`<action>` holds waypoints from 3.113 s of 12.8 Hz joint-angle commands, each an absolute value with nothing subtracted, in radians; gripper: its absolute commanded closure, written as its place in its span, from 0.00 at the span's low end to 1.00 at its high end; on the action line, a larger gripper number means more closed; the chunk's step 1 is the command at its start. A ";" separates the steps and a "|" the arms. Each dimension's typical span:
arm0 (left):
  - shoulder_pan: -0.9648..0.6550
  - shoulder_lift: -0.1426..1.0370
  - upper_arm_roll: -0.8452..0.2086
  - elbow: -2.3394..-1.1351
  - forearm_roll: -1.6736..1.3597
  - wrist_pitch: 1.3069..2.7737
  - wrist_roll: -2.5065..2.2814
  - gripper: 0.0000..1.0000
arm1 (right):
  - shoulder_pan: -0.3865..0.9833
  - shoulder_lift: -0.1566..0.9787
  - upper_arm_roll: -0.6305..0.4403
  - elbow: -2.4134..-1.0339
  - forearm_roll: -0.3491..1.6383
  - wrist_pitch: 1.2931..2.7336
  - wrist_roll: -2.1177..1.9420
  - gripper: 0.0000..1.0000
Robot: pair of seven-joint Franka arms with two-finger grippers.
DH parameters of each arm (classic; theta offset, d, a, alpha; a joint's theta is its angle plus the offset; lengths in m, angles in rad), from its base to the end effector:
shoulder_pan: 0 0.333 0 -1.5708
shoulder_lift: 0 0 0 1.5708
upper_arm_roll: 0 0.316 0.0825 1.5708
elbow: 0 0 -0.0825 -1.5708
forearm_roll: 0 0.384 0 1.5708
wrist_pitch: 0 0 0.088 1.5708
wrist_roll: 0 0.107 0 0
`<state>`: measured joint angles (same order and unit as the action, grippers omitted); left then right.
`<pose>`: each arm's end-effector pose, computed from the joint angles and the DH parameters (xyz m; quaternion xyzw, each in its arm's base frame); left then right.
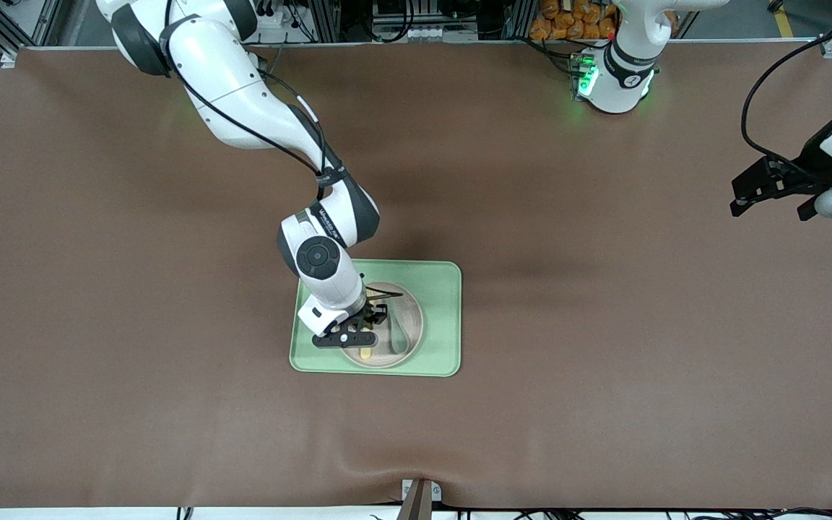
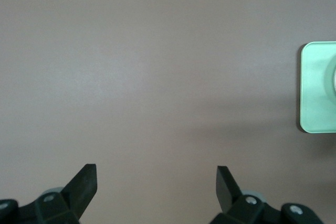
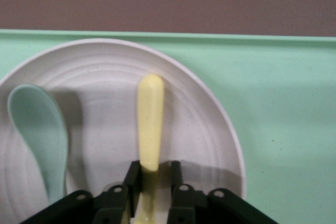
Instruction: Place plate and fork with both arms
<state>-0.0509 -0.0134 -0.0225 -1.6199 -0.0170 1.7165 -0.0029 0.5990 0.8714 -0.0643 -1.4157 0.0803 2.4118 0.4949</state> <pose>0.5625 -0.0430 0.6221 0.9979 -0.0344 0.0546 0.0104 0.6310 0.3857 0.1891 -0.9980 -0.0046 -0.0528 0.0354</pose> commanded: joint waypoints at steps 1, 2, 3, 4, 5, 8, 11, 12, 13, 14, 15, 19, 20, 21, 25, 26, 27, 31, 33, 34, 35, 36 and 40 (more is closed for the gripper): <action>-0.061 -0.017 -0.015 -1.611 0.005 1.700 -0.017 0.00 | 0.609 0.884 -0.069 -1.408 0.069 2.416 0.520 1.00; -0.061 -0.015 -0.015 -1.612 0.005 1.700 -0.018 0.00 | 0.606 0.882 -0.069 -1.407 0.069 2.416 0.520 1.00; -0.061 -0.015 -0.015 -1.612 0.005 1.700 -0.017 0.00 | 0.601 0.876 -0.069 -1.407 0.072 2.413 0.520 1.00; -0.061 -0.015 -0.015 -1.615 0.005 1.700 -0.017 0.00 | 0.598 0.871 -0.069 -1.405 0.081 2.410 0.520 1.00; -0.061 -0.015 -0.015 -1.615 0.005 1.700 -0.017 0.00 | 0.597 0.864 -0.068 -1.405 0.086 2.410 0.523 1.00; -0.058 -0.014 -0.015 -1.615 0.005 1.700 -0.015 0.00 | 0.588 0.807 -0.067 -1.405 0.100 2.376 0.538 1.00; -0.048 -0.011 -0.017 -1.611 -0.002 1.697 -0.008 0.00 | 0.540 0.746 -0.064 -1.405 0.100 2.301 0.535 1.00; -0.049 -0.009 -0.018 -1.606 -0.002 1.697 -0.011 0.00 | 0.517 0.735 -0.064 -1.407 0.100 2.268 0.529 1.00; -0.049 -0.009 -0.018 -1.609 -0.003 1.697 -0.008 0.00 | 0.500 0.732 -0.067 -1.411 0.098 2.231 0.520 1.00; -0.051 -0.009 -0.018 -1.611 -0.003 1.697 -0.008 0.00 | 0.485 0.738 -0.067 -1.422 0.098 2.221 0.520 1.00; -0.049 -0.008 -0.018 -1.611 -0.002 1.697 -0.008 0.00 | 0.485 0.739 -0.067 -1.454 0.098 2.230 0.520 1.00; -0.058 -0.002 -0.021 -1.611 -0.003 1.697 -0.012 0.00 | 0.482 0.756 -0.067 -1.534 0.095 2.314 0.512 1.00; -0.058 -0.002 -0.025 -1.612 -0.005 1.697 -0.014 0.00 | 0.486 0.761 -0.067 -1.551 0.092 2.345 0.512 1.00; -0.058 0.003 -0.025 -1.611 -0.005 1.697 -0.011 0.00 | 0.488 0.764 -0.066 -1.555 0.092 2.365 0.505 1.00; -0.051 0.006 -0.025 -1.614 -0.005 1.697 -0.008 0.00 | 0.502 0.779 -0.064 -1.555 0.092 2.370 0.489 1.00; -0.055 0.006 -0.025 -1.615 -0.005 1.695 -0.012 0.00 | 0.502 0.782 -0.064 -1.555 0.089 2.372 0.486 0.79; -0.057 0.008 -0.025 -1.615 -0.005 1.697 -0.011 0.00 | 0.502 0.784 -0.064 -1.555 0.087 2.381 0.485 0.13; -0.060 0.008 -0.025 -1.614 -0.005 1.697 -0.015 0.00 | 0.494 0.750 -0.064 -1.551 0.087 2.378 0.485 0.00; -0.058 0.008 -0.025 -1.614 -0.005 1.697 -0.006 0.00 | 0.476 0.683 -0.071 -1.549 0.086 2.338 0.479 0.00; -0.060 0.008 -0.025 -1.614 -0.005 1.697 -0.008 0.00 | 0.442 0.639 -0.071 -1.551 0.086 2.294 0.466 0.00; -0.061 0.009 -0.025 -1.612 -0.006 1.697 -0.011 0.00 | 0.396 0.597 -0.071 -1.549 0.086 2.251 0.424 0.00; -0.061 0.009 -0.025 -1.614 -0.006 1.697 -0.012 0.00 | 0.344 0.566 -0.071 -1.548 0.086 2.215 0.357 0.00; -0.061 0.014 -0.026 -1.614 -0.008 1.695 -0.014 0.00 | 0.183 0.412 -0.069 -1.554 0.086 1.989 0.167 0.00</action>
<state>-0.0561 0.0088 -0.0249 -1.6256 -0.0170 1.7084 -0.0029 0.2359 0.5059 -0.0945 -1.5135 0.0928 2.0755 0.2129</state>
